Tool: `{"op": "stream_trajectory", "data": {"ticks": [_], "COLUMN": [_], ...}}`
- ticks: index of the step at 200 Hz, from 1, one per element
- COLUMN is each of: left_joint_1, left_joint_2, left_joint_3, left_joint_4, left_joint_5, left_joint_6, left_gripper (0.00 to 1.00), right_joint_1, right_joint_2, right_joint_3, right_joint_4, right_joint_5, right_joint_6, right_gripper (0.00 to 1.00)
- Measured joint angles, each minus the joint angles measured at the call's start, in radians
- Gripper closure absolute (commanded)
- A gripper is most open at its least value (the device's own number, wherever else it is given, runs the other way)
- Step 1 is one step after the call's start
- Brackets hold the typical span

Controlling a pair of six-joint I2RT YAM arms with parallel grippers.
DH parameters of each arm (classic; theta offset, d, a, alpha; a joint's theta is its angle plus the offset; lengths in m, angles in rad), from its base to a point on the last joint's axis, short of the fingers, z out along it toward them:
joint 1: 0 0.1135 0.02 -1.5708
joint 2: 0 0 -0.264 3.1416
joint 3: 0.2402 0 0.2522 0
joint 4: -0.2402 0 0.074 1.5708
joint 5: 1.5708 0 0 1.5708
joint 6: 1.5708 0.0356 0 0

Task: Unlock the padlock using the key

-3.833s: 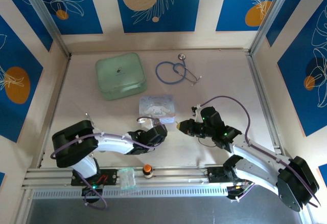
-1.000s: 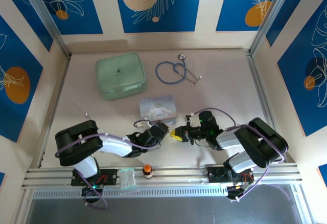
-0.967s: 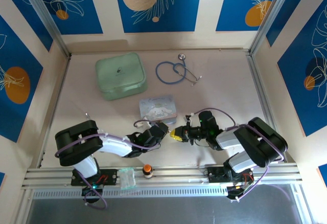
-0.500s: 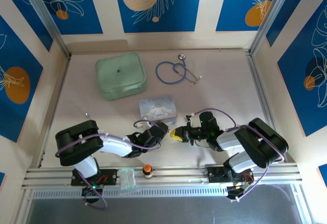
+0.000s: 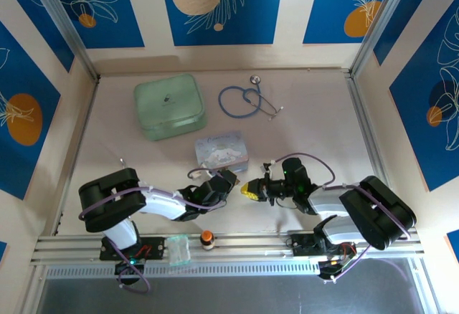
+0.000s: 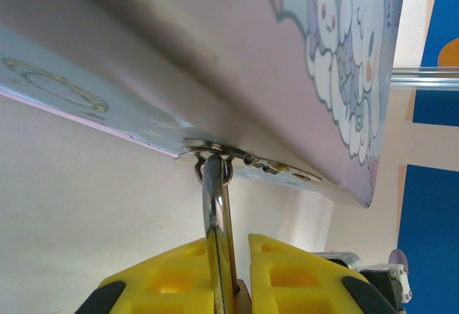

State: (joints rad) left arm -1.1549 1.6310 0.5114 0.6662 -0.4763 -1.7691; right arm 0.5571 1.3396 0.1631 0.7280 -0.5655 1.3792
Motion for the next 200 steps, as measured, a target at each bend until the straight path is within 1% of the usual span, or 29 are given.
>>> {"op": "stream_trajectory", "data": {"ticks": [25,99,159,200], "left_joint_1": [0.0,0.002,0.009,0.009], "left_joint_2": [0.001,0.001,0.001,0.0], "left_joint_3": [0.0,0.0,-0.003,-0.006], "left_joint_4": [0.007,0.013,0.004,0.006], "left_joint_5": [0.0,0.0,-0.016,-0.022], "left_joint_6": [-0.005,-0.01,-0.01,-0.01], "left_gripper": [0.99,0.99,1.0,1.0], "right_joint_1": [0.0,0.006,0.0,0.0], "right_joint_2": [0.003,0.055,0.177,0.19], "right_joint_3": [0.018,0.034,0.03,0.018], "right_joint_4": [-0.017,0.017,0.191,0.244], "right_joint_5": [-0.004,-0.008,-0.027,-0.025], "right_joint_6": [-0.003,0.003,0.062,0.073], "right_gripper": [1.0,1.0,1.0,1.0]}}
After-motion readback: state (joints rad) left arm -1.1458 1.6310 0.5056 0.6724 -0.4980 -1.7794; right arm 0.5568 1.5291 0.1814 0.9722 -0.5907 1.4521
